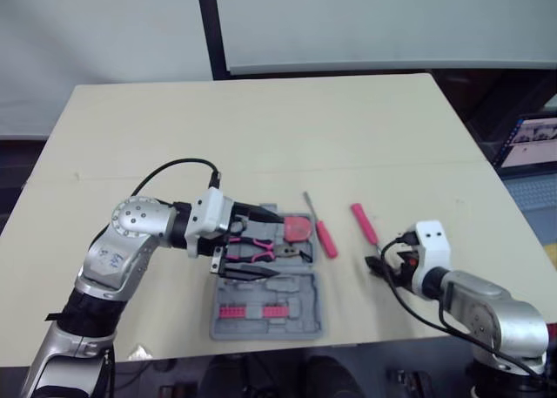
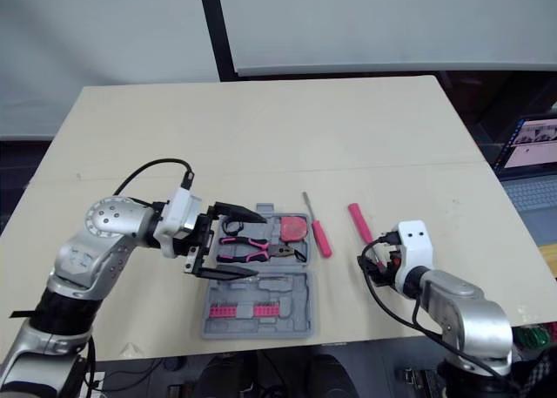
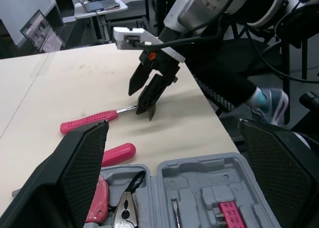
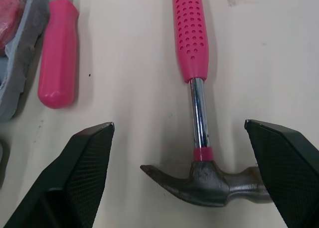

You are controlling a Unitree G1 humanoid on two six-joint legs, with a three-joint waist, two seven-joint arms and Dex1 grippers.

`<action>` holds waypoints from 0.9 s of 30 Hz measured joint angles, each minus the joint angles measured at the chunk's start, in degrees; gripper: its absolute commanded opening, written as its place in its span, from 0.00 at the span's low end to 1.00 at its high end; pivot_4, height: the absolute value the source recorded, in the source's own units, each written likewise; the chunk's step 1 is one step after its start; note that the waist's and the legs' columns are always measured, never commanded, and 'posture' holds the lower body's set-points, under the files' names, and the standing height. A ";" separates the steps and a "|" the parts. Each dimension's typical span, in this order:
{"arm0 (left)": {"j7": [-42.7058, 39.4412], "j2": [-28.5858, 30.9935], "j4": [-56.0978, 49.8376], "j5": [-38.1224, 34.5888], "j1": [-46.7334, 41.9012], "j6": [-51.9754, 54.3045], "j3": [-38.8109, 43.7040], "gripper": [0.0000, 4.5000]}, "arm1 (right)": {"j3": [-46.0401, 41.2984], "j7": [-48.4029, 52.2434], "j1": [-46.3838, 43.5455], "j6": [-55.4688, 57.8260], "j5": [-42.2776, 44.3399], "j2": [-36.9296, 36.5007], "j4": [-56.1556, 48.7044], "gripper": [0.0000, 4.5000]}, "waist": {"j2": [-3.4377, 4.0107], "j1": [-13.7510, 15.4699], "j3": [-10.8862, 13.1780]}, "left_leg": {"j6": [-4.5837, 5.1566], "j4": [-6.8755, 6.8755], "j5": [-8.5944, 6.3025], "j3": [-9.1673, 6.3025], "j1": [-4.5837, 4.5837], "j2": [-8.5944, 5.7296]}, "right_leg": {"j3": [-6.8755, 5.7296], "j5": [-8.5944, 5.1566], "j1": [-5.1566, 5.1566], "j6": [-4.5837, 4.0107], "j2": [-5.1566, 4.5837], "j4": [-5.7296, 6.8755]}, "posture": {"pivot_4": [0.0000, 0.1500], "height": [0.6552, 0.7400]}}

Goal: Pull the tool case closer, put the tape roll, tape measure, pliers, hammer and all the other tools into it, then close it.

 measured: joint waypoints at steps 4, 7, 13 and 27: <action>0.09 0.18 -0.73 0.00 0.00 0.27 0.02 1.00 | 1.60 -1.71 -0.18 -2.57 -0.37 0.20 2.88 0.70 | 0.00 0.00 0.00 | 0.01 0.01 0.01 0.00 0.01 0.00 | -0.01 0.00 0.01 0.00 0.00 0.04 | 1.00 1.00; 0.16 0.20 -1.27 0.00 0.00 0.34 0.02 1.00 | 1.46 -2.99 -0.65 -3.43 -0.24 1.04 3.43 0.59 | 0.00 0.01 0.00 | 0.00 0.01 0.02 -0.01 0.01 0.00 | -0.01 0.00 0.00 0.00 0.00 0.06 | 1.00 1.00; 0.23 0.20 -1.29 0.00 0.00 0.69 0.02 1.00 | -0.67 -4.05 -0.80 -3.06 0.88 1.67 3.43 0.59 | 0.00 0.00 0.00 | -0.01 -0.02 0.01 -0.01 0.01 0.01 | -0.01 0.00 0.00 0.00 0.00 0.02 | 1.00 1.00; 0.78 0.18 -1.45 -0.01 -0.33 0.76 0.01 1.00 | 0.26 -4.99 0.35 -8.66 0.72 1.90 6.27 0.59 | 0.00 -0.05 0.00 | -0.01 -0.04 0.02 0.00 0.01 0.00 | -0.01 0.00 0.00 0.00 0.00 0.02 | 1.00 1.00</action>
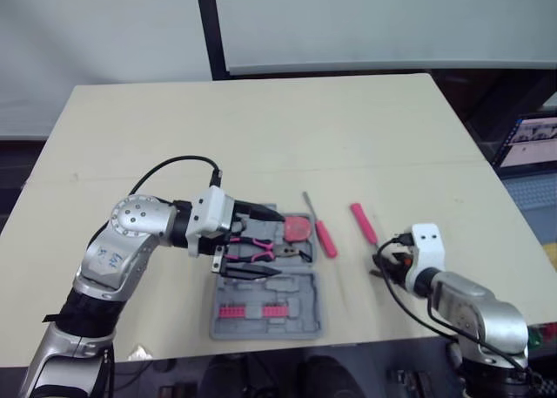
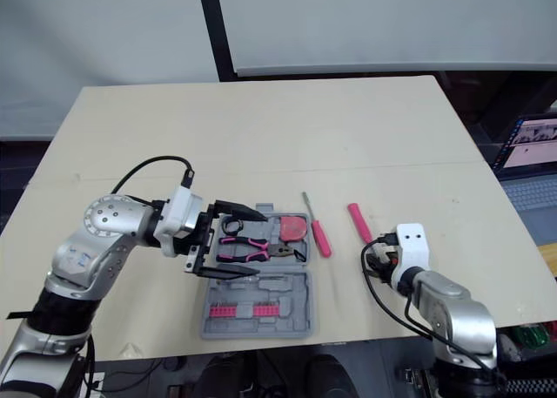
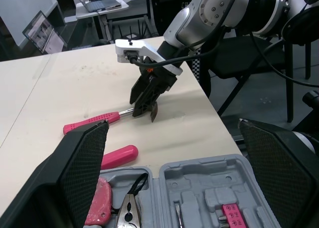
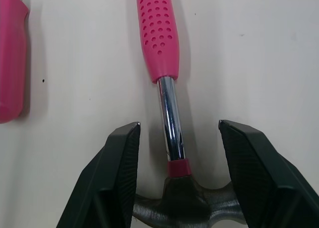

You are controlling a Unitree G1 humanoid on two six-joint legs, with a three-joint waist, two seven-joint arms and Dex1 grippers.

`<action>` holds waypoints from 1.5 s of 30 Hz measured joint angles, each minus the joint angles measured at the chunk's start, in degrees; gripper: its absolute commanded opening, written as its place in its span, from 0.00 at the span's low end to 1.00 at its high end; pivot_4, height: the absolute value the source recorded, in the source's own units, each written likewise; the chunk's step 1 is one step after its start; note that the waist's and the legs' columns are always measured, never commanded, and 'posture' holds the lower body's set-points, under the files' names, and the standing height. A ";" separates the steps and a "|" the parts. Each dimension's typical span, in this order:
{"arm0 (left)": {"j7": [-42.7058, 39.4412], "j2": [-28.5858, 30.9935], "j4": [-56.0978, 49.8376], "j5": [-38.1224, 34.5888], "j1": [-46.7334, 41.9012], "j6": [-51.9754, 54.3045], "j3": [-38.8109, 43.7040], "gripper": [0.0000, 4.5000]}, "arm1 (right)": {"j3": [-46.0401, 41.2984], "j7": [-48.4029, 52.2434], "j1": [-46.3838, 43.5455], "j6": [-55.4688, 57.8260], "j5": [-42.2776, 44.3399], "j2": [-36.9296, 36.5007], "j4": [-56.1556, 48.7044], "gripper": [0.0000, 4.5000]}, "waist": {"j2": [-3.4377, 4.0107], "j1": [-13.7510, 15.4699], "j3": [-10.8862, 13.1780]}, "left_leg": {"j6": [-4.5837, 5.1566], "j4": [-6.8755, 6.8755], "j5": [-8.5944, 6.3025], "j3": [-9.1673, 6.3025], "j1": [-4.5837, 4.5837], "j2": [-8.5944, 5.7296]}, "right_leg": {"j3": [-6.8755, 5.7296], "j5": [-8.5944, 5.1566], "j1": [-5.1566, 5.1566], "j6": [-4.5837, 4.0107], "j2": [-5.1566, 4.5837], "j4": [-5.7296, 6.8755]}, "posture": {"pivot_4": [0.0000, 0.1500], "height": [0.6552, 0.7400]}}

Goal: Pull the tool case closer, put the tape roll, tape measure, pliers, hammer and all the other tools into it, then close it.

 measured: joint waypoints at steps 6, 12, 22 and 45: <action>0.00 0.00 0.00 -0.01 -0.03 0.00 0.00 1.00 | 1.67 -0.50 1.75 -3.65 -0.77 -0.37 0.95 0.11 | 0.00 0.05 0.00 | 0.00 -0.01 0.00 0.00 0.00 0.00 | 0.00 0.00 0.00 0.00 0.00 -0.02 | 1.00 1.00; -0.07 0.00 0.00 -0.02 -0.18 0.00 0.00 1.00 | 2.30 -0.51 2.60 -5.94 -0.98 -0.57 0.56 0.00 | -0.03 0.03 -0.02 | 0.00 0.00 0.00 -0.02 0.01 0.00 | -0.02 0.00 0.02 0.00 -0.01 -0.01 | 1.00 1.00; -0.87 1.56 0.22 -0.04 -0.06 -0.02 0.26 1.00 | 3.29 2.90 0.04 -0.60 2.97 -8.57 -4.45 0.00 | 0.03 -0.11 0.02 | -0.01 -0.10 0.01 0.06 -0.01 0.01 | 0.06 0.00 -0.09 0.00 0.00 -0.01 | 1.00 1.00; -10.75 18.45 6.51 7.56 25.21 -18.50 10.63 1.00 | 41.20 26.18 -36.00 20.26 24.98 -33.67 -27.19 0.00 | 0.03 -1.50 0.10 | 0.42 -0.56 -0.18 0.44 -0.30 0.09 | 0.45 0.09 -0.93 -0.20 -0.21 -0.04 | 1.00 1.00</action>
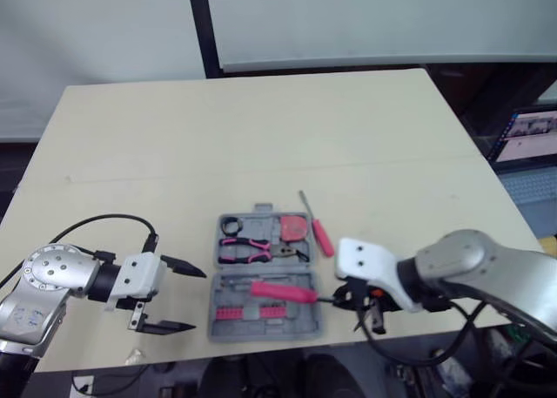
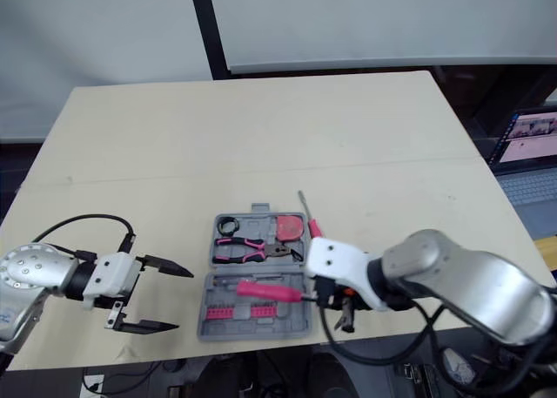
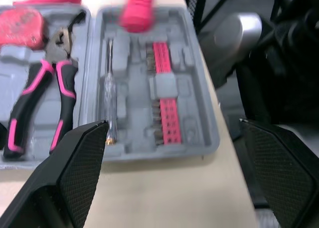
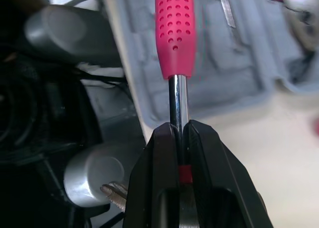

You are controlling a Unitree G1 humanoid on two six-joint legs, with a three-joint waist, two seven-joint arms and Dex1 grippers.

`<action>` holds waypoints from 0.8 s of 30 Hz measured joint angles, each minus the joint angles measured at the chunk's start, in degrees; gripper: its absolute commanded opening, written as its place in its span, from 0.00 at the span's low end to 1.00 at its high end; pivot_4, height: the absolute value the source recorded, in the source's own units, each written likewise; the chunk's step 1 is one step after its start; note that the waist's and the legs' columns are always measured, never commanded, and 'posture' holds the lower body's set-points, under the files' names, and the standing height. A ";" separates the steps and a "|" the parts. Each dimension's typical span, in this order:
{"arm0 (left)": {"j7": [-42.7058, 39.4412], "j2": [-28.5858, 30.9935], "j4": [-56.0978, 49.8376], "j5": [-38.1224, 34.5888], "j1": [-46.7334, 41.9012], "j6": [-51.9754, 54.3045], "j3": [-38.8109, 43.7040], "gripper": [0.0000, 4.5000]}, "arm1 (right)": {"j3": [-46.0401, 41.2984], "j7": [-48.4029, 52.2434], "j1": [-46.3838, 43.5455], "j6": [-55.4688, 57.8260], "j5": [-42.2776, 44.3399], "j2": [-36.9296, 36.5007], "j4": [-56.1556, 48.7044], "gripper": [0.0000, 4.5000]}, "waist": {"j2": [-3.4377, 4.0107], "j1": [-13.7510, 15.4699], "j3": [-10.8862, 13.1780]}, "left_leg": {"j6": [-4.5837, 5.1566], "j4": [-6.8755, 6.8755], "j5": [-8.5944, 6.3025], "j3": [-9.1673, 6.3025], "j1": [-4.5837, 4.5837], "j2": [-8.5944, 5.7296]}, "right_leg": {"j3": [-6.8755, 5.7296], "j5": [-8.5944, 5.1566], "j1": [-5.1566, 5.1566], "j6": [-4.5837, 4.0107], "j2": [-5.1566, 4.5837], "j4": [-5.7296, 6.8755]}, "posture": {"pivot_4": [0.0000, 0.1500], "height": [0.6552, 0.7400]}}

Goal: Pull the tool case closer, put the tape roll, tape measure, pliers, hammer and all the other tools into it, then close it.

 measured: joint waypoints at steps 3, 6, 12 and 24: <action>0.00 0.00 0.75 0.73 -0.62 -0.97 -0.54 1.00 | 6.30 -1.22 -4.70 -0.30 -3.13 2.57 3.19 0.00 | 0.00 -0.45 0.00 | -0.01 0.02 0.03 0.05 -0.06 0.00 | 0.04 0.00 -0.10 0.00 0.00 0.07 | 1.00 1.00; -0.02 0.00 1.07 1.35 -0.73 -1.69 -0.70 1.00 | 10.68 -1.94 -7.03 -0.60 -5.28 5.32 5.67 0.00 | 0.00 -0.65 0.00 | 0.00 0.05 0.10 0.05 -0.06 0.01 | 0.05 0.00 -0.17 0.01 0.01 0.24 | 1.00 1.00; -0.14 0.00 4.99 3.78 -0.84 -5.27 -2.49 1.00 | 17.22 -2.91 -9.78 -1.45 -8.95 9.80 9.62 0.00 | -0.03 -1.07 -0.02 | -0.02 0.09 0.26 0.08 -0.16 0.01 | 0.08 0.00 -0.69 0.01 0.00 0.61 | 1.00 1.00; 0.03 0.00 8.38 5.89 -2.17 -8.42 -3.16 1.00 | 22.09 -4.69 -13.22 -1.96 -13.40 20.37 18.75 0.00 | -0.06 -1.52 -0.04 | -0.25 0.29 0.54 0.01 -0.56 0.01 | -0.14 0.00 -0.89 0.01 -0.03 1.04 | 1.00 1.00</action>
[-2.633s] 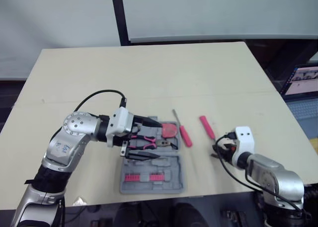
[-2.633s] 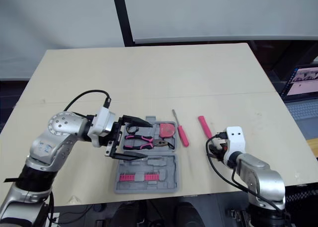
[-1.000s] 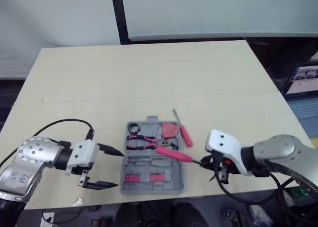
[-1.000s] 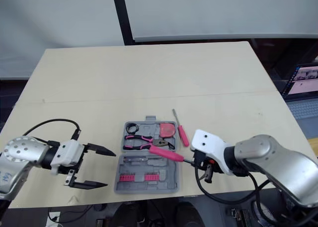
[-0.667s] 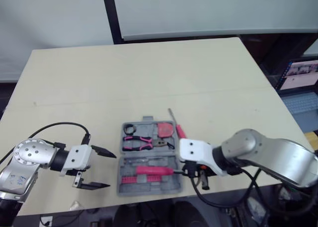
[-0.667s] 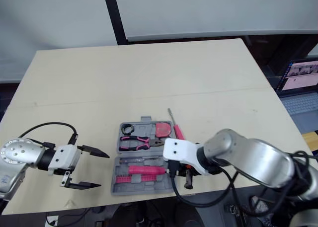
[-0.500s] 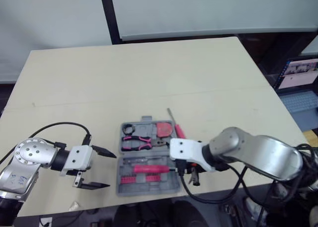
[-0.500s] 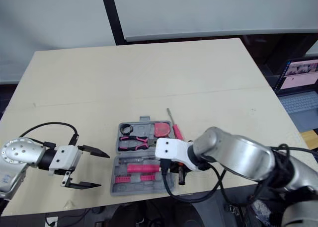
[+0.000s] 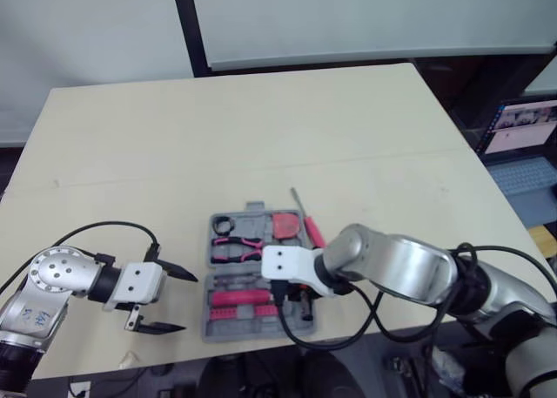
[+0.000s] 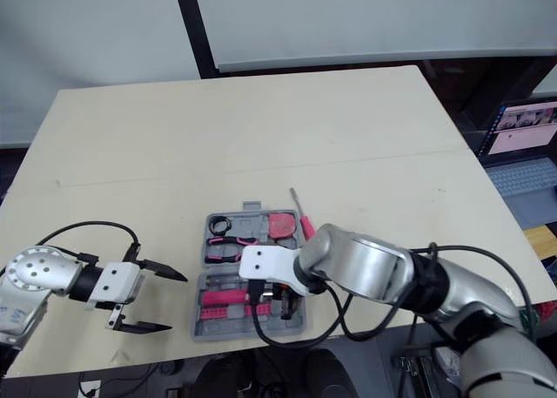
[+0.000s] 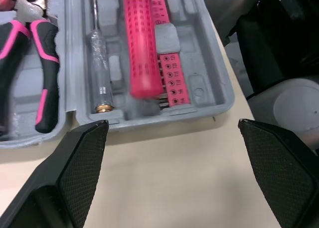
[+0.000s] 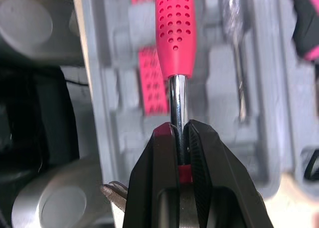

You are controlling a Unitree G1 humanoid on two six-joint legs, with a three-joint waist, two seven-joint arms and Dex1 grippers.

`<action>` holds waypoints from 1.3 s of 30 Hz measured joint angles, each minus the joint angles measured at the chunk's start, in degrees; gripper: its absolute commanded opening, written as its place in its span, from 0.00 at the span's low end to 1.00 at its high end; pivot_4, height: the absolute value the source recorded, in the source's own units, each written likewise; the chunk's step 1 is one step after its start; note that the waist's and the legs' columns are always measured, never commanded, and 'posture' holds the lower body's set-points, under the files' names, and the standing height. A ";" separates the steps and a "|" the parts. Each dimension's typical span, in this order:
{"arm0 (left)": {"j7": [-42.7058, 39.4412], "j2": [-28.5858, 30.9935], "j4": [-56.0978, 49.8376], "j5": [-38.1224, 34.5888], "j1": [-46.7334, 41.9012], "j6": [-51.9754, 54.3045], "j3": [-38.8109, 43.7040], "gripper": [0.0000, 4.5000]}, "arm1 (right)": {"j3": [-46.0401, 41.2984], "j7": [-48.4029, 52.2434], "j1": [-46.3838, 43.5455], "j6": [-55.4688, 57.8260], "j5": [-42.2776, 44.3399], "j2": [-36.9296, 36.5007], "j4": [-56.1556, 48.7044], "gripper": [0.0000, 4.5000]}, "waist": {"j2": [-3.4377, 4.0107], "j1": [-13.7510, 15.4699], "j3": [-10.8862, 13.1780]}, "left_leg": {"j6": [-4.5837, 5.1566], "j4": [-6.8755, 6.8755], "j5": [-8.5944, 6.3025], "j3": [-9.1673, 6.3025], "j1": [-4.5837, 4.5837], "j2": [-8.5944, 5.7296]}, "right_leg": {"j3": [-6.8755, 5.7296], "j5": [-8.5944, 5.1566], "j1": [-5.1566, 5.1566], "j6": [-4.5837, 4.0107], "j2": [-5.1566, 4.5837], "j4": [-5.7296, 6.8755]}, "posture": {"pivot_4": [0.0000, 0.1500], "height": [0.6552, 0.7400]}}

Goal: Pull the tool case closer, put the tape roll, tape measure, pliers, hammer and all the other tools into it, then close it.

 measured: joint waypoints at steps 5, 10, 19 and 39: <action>0.61 0.00 0.21 -0.02 0.24 0.29 0.00 1.00 | 1.40 -0.86 1.01 -0.72 -1.62 2.34 2.95 0.00 | -0.04 -0.09 -0.02 | 0.00 0.00 0.00 -0.05 0.00 0.02 | -0.34 0.00 -0.02 0.00 -0.08 0.06 | 1.00 1.00; 1.27 0.00 -1.25 -0.16 1.35 1.22 0.02 1.00 | 1.71 -0.69 1.07 -1.27 -2.65 1.66 3.13 0.00 | -0.05 -0.09 -0.03 | 0.00 0.00 0.00 -0.10 0.00 0.02 | -0.44 0.00 -0.01 0.00 -0.10 0.09 | 1.00 1.00; 2.29 -0.01 -1.67 -0.28 1.36 2.27 0.03 1.00 | 3.49 -0.59 -0.12 -1.79 -3.44 2.94 4.71 0.00 | -0.06 -0.09 -0.04 | 0.00 0.00 0.00 -0.15 0.00 0.02 | -0.49 0.00 -0.01 0.00 -0.09 0.14 | 1.00 1.00; 3.27 -1.18 -3.31 -1.07 1.14 3.45 0.03 1.00 | 0.01 1.06 0.40 -4.42 -2.76 2.97 4.76 0.82 | -0.07 0.11 -0.04 | 0.00 0.04 0.00 -0.17 0.00 0.00 | -0.52 0.00 0.02 0.00 -0.10 0.17 | 1.00 1.00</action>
